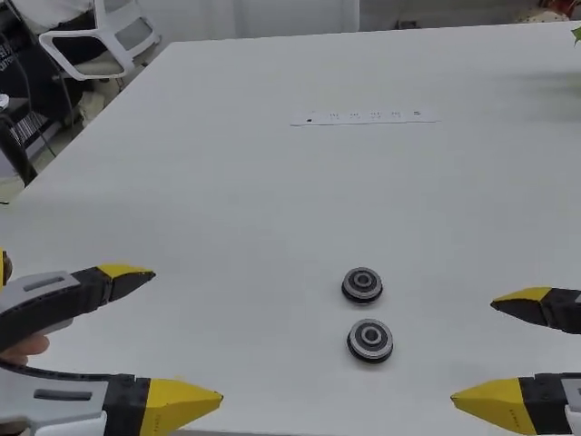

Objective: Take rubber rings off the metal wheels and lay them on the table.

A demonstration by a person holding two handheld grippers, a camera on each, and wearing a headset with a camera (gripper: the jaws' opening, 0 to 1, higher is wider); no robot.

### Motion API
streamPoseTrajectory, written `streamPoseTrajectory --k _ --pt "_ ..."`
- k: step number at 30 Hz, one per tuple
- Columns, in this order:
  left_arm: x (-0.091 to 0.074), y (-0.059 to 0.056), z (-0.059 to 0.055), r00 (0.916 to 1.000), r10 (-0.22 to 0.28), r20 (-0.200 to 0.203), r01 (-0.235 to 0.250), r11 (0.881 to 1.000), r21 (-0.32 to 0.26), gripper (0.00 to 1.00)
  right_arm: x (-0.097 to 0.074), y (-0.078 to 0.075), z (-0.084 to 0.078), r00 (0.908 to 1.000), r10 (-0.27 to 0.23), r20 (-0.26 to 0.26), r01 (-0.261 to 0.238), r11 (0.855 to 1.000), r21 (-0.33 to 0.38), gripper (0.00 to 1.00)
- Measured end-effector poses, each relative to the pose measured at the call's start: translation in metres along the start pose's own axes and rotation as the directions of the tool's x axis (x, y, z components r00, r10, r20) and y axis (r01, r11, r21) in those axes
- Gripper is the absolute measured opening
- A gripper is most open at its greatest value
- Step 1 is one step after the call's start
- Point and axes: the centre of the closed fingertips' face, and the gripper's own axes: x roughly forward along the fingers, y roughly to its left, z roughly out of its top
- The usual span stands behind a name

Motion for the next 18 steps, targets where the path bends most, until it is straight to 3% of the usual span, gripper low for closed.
streamPoseTrajectory --k 10,18 --pt "0.004 0.006 0.017 0.9999 0.001 0.011 -0.001 0.999 0.041 0.90 0.003 -0.007 0.003 0.9998 0.002 0.018 -0.002 1.000 0.000 0.66" --pt "0.019 -0.007 0.035 0.9984 -0.056 0.002 0.055 0.992 0.109 0.90 0.009 -0.009 0.011 0.9987 0.026 0.044 -0.026 1.000 -0.011 0.61"
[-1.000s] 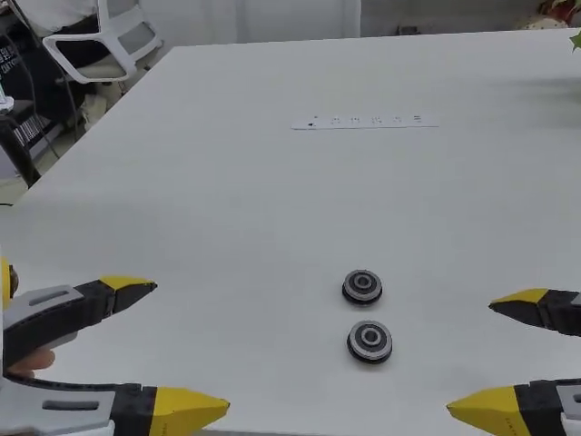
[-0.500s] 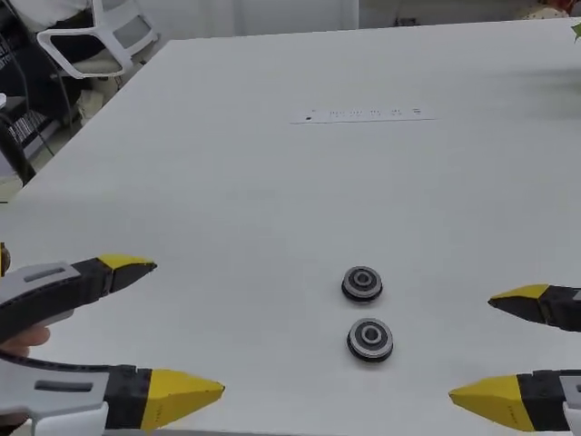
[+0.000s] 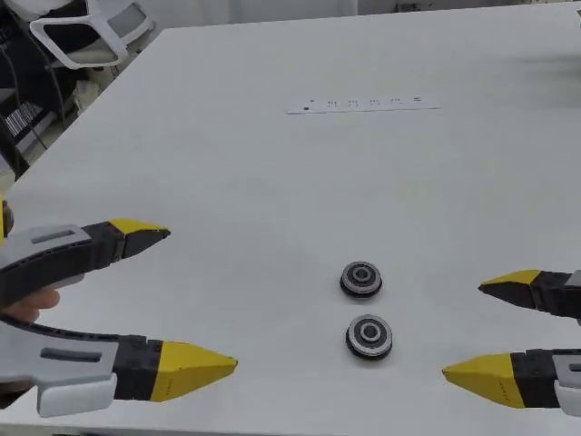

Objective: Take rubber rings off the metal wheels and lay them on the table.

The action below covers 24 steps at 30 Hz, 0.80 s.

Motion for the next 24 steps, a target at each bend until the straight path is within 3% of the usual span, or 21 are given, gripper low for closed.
streamPoseTrajectory --k 10,13,17,21,24 --pt "0.033 -0.016 0.028 0.9959 -0.089 0.011 0.087 0.989 0.120 0.87 0.015 -0.003 0.001 0.9994 0.034 0.001 -0.034 0.999 -0.030 0.55" --pt "0.042 -0.023 0.033 0.9904 -0.137 0.019 0.134 0.984 0.121 0.87 0.018 -0.005 0.001 0.9991 0.041 0.000 -0.041 0.998 -0.039 0.55" --pt "0.055 -0.027 0.036 0.9868 -0.161 0.015 0.157 0.976 0.151 0.85 0.023 -0.005 0.000 0.9978 0.062 0.025 -0.062 0.998 -0.022 0.52" --pt "0.067 -0.029 0.038 0.9833 -0.181 0.018 0.175 0.969 0.176 0.84 0.031 -0.005 -0.006 0.9976 0.069 0.010 -0.069 0.996 -0.049 0.50" --pt "0.079 -0.032 0.042 0.9763 -0.212 0.041 0.202 0.964 0.172 0.77 0.039 -0.006 -0.010 0.9971 0.076 -0.002 -0.076 0.995 -0.058 0.47"
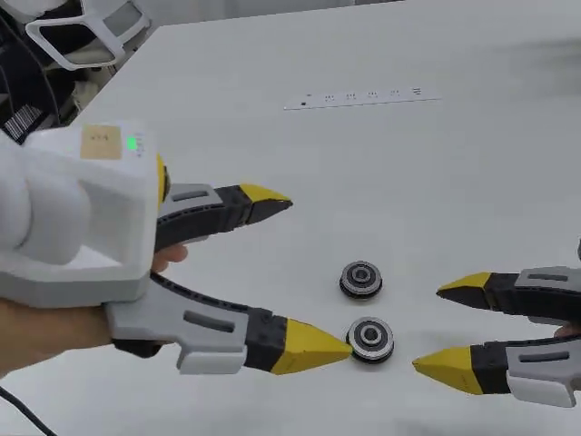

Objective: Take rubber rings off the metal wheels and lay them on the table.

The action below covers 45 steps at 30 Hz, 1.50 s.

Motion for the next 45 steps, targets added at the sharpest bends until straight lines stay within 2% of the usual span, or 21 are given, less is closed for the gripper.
streamPoseTrajectory --k 3,6,10,13,17,19,21,26,32,33,39,40,41,45 --pt "0.010 0.002 0.001 0.9998 -0.005 0.020 0.005 1.000 -0.011 0.74 0.005 -0.001 0.000 1.0000 0.007 -0.005 -0.007 1.000 -0.018 0.45" --pt "0.019 0.004 -0.002 0.9999 -0.001 0.013 0.000 1.000 0.016 0.71 0.009 0.000 0.001 0.9998 0.017 -0.004 -0.017 0.999 -0.039 0.44" --pt "0.029 0.005 -0.006 0.9999 -0.007 0.008 0.007 1.000 0.018 0.69 0.014 0.002 0.001 0.9994 0.033 -0.009 -0.033 0.998 -0.051 0.41" --pt "0.038 0.003 -0.014 0.9997 -0.020 -0.013 0.020 1.000 0.015 0.66 0.018 0.004 0.000 0.9987 0.048 -0.018 -0.049 0.997 -0.055 0.39" --pt "0.046 0.001 -0.021 0.9991 -0.038 -0.021 0.038 0.999 -0.004 0.58 0.024 0.003 -0.003 0.9980 0.056 -0.029 -0.058 0.996 -0.071 0.34" --pt "0.051 0.002 -0.028 0.9991 -0.030 -0.031 0.030 1.000 0.004 0.56 0.028 0.002 -0.006 0.9975 0.059 -0.039 -0.062 0.995 -0.074 0.33" --pt "0.055 0.003 -0.034 0.9994 -0.012 -0.031 0.012 1.000 0.005 0.55 0.032 0.000 -0.012 0.9964 0.051 -0.069 -0.057 0.993 -0.103 0.32" --pt "0.061 0.001 -0.044 0.9994 -0.012 -0.031 0.012 1.000 -0.018 0.48 0.035 0.002 -0.012 0.9963 0.063 -0.059 -0.069 0.991 -0.115 0.27" --pt "0.070 -0.002 -0.067 0.9952 -0.021 -0.096 0.021 1.000 -0.003 0.37 0.040 0.002 -0.015 0.9957 0.064 -0.067 -0.072 0.989 -0.131 0.25" --pt "0.071 -0.003 -0.074 0.9925 -0.026 -0.120 0.026 1.000 -0.003 0.35 0.040 0.002 -0.015 0.9956 0.065 -0.067 -0.074 0.988 -0.132 0.25" --pt "0.076 -0.012 -0.090 0.9839 -0.054 -0.171 0.054 0.999 -0.002 0.24 0.042 0.004 -0.017 0.9949 0.073 -0.069 -0.082 0.987 -0.139 0.23" --pt "0.077 -0.014 -0.089 0.9861 -0.065 -0.153 0.062 0.998 -0.023 0.23 0.042 0.004 -0.017 0.9948 0.075 -0.069 -0.084 0.987 -0.139 0.22" --pt "0.078 -0.014 -0.091 0.9839 -0.062 -0.168 0.061 0.998 -0.013 0.22 0.042 0.004 -0.017 0.9949 0.075 -0.067 -0.084 0.987 -0.140 0.22" --pt "0.079 -0.014 -0.090 0.9858 -0.065 -0.155 0.059 0.997 -0.045 0.19 0.042 0.003 -0.017 0.9952 0.074 -0.063 -0.083 0.987 -0.137 0.22"
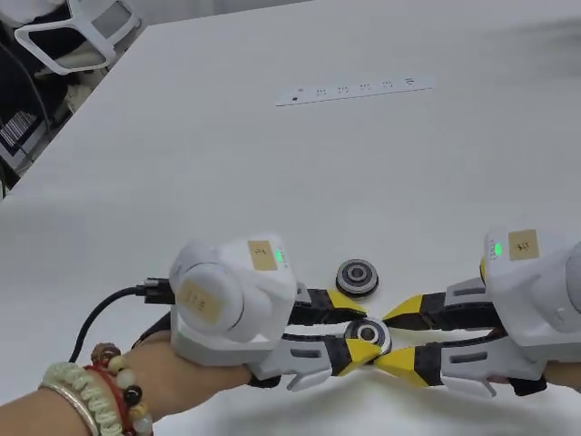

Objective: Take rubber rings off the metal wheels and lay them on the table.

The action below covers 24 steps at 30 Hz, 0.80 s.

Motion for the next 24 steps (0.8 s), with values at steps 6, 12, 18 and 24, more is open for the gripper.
streamPoseTrajectory --k 6,12,18,24 --pt "0.0046 0.0014 -0.0041 1.0000 0.006 -0.002 -0.006 1.000 0.006 0.15 -0.0005 0.0000 0.0002 1.0000 0.002 0.008 -0.002 1.000 0.029 0.22" --pt "0.0039 0.0019 -0.0037 0.9999 0.010 0.009 -0.010 1.000 0.004 0.15 0.0025 0.0009 0.0014 1.0000 0.003 0.009 -0.003 1.000 0.018 0.24" --pt "0.0018 0.0021 -0.0025 0.9999 0.011 0.013 -0.011 1.000 0.005 0.15 -0.0012 0.0014 0.0001 1.0000 -0.001 0.007 0.001 1.000 -0.004 0.21" --pt "-0.0008 0.0020 -0.0011 0.9997 0.014 0.018 -0.014 1.000 -0.001 0.15 -0.0054 0.0005 -0.0041 0.9999 -0.010 0.001 0.010 1.000 0.005 0.14"
